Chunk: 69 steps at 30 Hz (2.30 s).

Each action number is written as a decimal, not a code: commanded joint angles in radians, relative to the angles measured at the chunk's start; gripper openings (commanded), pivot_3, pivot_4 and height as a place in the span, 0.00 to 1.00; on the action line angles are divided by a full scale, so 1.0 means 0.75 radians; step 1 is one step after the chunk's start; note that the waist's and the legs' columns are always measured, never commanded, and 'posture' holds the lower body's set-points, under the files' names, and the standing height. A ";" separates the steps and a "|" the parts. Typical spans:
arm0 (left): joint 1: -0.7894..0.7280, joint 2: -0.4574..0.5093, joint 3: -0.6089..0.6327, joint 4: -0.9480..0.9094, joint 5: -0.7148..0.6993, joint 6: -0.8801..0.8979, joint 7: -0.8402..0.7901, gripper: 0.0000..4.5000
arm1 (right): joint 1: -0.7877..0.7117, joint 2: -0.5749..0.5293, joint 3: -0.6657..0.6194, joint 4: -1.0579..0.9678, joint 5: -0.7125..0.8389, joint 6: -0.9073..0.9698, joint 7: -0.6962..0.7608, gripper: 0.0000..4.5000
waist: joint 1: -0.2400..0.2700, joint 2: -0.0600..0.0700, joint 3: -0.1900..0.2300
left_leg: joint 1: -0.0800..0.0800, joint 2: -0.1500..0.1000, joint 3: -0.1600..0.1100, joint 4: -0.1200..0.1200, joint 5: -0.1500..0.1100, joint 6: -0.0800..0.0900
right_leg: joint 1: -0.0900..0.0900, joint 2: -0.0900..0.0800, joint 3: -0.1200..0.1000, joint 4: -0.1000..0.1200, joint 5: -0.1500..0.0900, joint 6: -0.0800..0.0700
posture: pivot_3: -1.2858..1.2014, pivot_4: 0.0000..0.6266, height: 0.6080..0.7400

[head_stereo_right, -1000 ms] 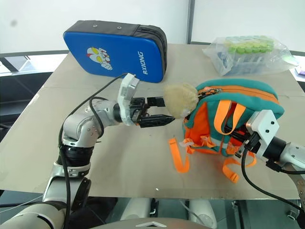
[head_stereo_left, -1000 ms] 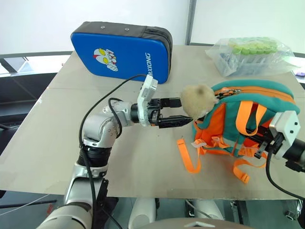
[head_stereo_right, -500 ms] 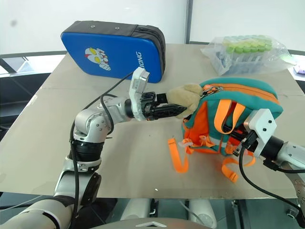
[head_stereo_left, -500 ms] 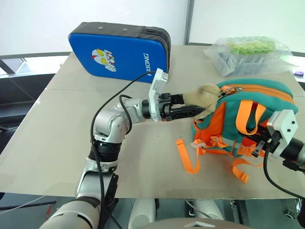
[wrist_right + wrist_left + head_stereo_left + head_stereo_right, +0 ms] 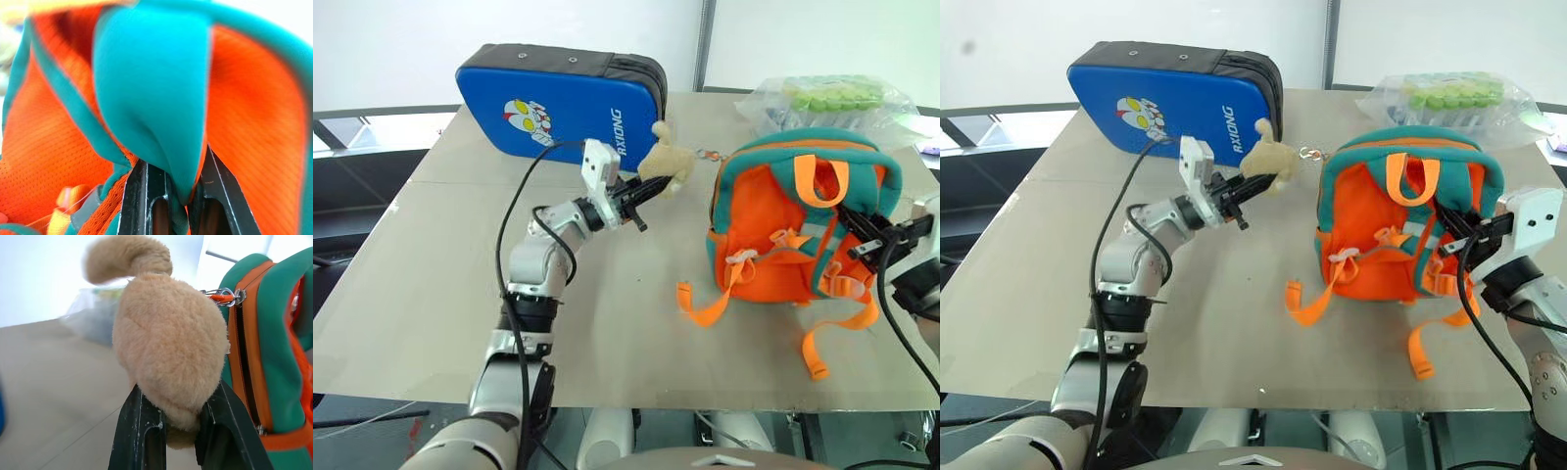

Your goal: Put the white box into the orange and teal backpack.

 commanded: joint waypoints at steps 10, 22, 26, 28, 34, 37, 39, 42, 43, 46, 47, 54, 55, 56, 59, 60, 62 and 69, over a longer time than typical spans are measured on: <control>0.397 0.026 -0.261 -0.069 0.095 0.287 0.041 0.02 | -0.183 0.128 -0.206 0.063 -0.028 -0.009 -0.375 0.00 | 0.027 0.001 -0.002 | 0.000 0.000 -0.001 -0.001 0.000 0.000 | 0.000 -0.002 -0.002 0.001 -0.003 -0.005 | 0.52 0.24 1.00; 0.235 -0.168 0.090 -0.142 -0.243 0.262 0.165 0.01 | -0.298 0.182 -0.312 0.037 0.154 -0.003 -0.572 0.00 | 0.013 0.006 -0.003 | -0.002 -0.002 -0.001 0.000 -0.001 0.002 | 0.000 -0.003 -0.002 -0.001 -0.003 -0.005 | 0.52 0.24 1.00; 0.415 0.061 -0.154 -0.069 -0.003 0.338 0.074 0.01 | -0.411 0.196 -0.381 0.086 0.266 -0.030 -0.689 0.00 | -0.023 0.011 -0.006 | 0.002 -0.001 0.004 -0.008 -0.001 0.002 | -0.003 0.000 0.005 0.001 0.000 0.000 | 0.52 0.24 1.00; 0.403 0.068 -0.193 -0.010 0.037 0.328 0.116 0.01 | -0.417 0.182 -0.388 0.091 0.302 -0.028 -0.706 0.00 | -0.016 0.009 -0.005 | 0.003 -0.001 0.008 -0.014 -0.001 0.002 | -0.004 -0.001 0.007 -0.001 0.000 0.000 | 0.52 0.24 1.00; 0.255 -0.107 -0.153 0.061 0.001 0.122 0.159 0.00 | -0.323 0.118 -0.266 0.013 0.303 -0.004 -0.602 0.00 | 0.018 0.009 -0.005 | 0.001 -0.001 0.013 -0.013 -0.001 0.002 | -0.005 -0.002 0.004 -0.002 -0.001 -0.001 | 0.52 0.24 1.00; 0.169 -0.175 -0.065 0.086 -0.036 0.006 0.171 0.00 | -0.232 0.067 -0.134 -0.058 0.227 0.007 -0.496 0.00 | 0.014 0.008 -0.005 | 0.000 -0.002 0.016 -0.012 -0.001 0.002 | -0.005 -0.003 0.006 -0.003 0.000 0.000 | 0.52 0.24 1.00; 0.140 -0.180 -0.047 0.097 -0.021 -0.049 0.157 0.00 | -0.187 0.055 -0.067 -0.095 0.204 0.012 -0.450 0.00 | 0.002 0.008 -0.005 | 0.001 -0.001 0.016 -0.012 -0.001 0.002 | -0.006 -0.001 0.007 -0.003 0.000 0.000 | 0.52 0.24 1.00; 0.142 -0.159 -0.049 0.087 0.005 -0.115 0.099 0.00 | -0.084 0.006 0.032 -0.146 0.145 -0.006 -0.303 0.00 | -0.012 0.008 -0.005 | 0.002 0.000 0.014 -0.014 -0.001 0.002 | -0.006 0.001 0.007 -0.002 0.000 0.000 | 0.52 0.24 1.00; 0.157 -0.148 -0.047 0.063 -0.004 -0.112 0.078 0.11 | -0.047 -0.005 0.052 -0.157 0.125 -0.033 -0.242 0.00 | -0.016 0.008 -0.005 | 0.002 0.000 0.014 -0.014 -0.001 0.002 | -0.006 0.001 0.007 -0.002 0.000 0.000 | 0.52 0.24 1.00; 0.227 -0.078 -0.051 -0.049 -0.023 -0.084 0.007 0.35 | 0.080 -0.062 0.068 -0.164 0.083 -0.084 -0.077 0.20 | -0.023 0.008 -0.005 | 0.001 0.000 0.015 -0.016 -0.001 0.001 | -0.007 0.001 0.007 -0.003 0.000 0.000 | 0.52 0.24 1.00; 0.242 -0.063 -0.045 -0.075 -0.031 -0.071 -0.003 0.46 | 0.119 -0.090 0.077 -0.161 0.047 -0.103 -0.023 0.30 | -0.022 0.008 -0.005 | 0.001 0.000 0.015 -0.016 -0.001 0.001 | -0.007 0.001 0.008 -0.003 0.000 0.000 | 0.52 0.24 1.00; 0.396 0.080 0.020 -0.342 -0.124 0.056 -0.037 1.00 | 0.268 -0.188 -0.008 -0.086 0.032 -0.193 0.256 0.99 | -0.020 0.007 -0.004 | 0.003 0.001 0.013 -0.014 -0.001 0.001 | -0.007 0.000 0.010 -0.002 -0.003 -0.005 | 0.52 0.24 1.00; 0.418 0.098 0.028 -0.374 -0.133 0.065 -0.041 1.00 | 0.271 -0.193 -0.022 -0.079 0.041 -0.197 0.278 0.99 | -0.020 0.007 -0.004 | 0.003 0.001 0.013 -0.014 -0.001 0.001 | -0.007 0.000 0.010 -0.002 -0.003 -0.005 | 0.52 0.24 1.00; 0.447 0.116 0.042 -0.408 -0.145 0.074 -0.042 1.00 | 0.268 -0.193 -0.042 -0.077 0.080 -0.191 0.303 0.99 | -0.019 0.007 -0.004 | 0.004 0.001 0.013 -0.014 -0.001 0.001 | -0.007 0.000 0.010 -0.002 -0.003 -0.005 | 0.52 0.24 1.00; 0.556 0.174 0.106 -0.508 -0.188 0.092 -0.050 1.00 | 0.278 -0.201 -0.111 -0.105 0.213 -0.170 0.379 0.99 | -0.021 0.007 -0.004 | 0.004 0.002 0.013 -0.014 -0.001 0.001 | -0.007 0.000 0.010 -0.001 -0.003 -0.005 | 0.52 0.24 1.00; 0.584 0.192 0.118 -0.527 -0.197 0.097 -0.054 1.00 | 0.284 -0.200 -0.132 -0.114 0.257 -0.162 0.394 0.99 | -0.020 0.007 -0.004 | 0.004 0.002 0.013 -0.014 -0.001 0.001 | -0.007 0.000 0.011 -0.001 -0.003 -0.005 | 0.52 0.24 1.00; 0.631 0.222 0.137 -0.552 -0.209 0.100 -0.065 1.00 | 0.293 -0.185 -0.187 -0.133 0.397 -0.138 0.396 0.99 | -0.016 0.007 -0.004 | 0.003 0.002 0.012 -0.015 -0.001 0.001 | -0.007 0.000 0.010 -0.002 -0.003 -0.005 | 0.52 0.24 1.00; 0.682 0.235 0.153 -0.586 -0.223 0.093 -0.061 1.00 | 0.360 -0.260 -0.255 -0.115 0.330 -0.103 0.352 0.99 | -0.008 0.005 -0.004 | 0.003 0.002 0.013 -0.013 -0.001 0.001 | -0.007 -0.003 0.010 -0.002 -0.004 -0.005 | 0.52 0.24 1.00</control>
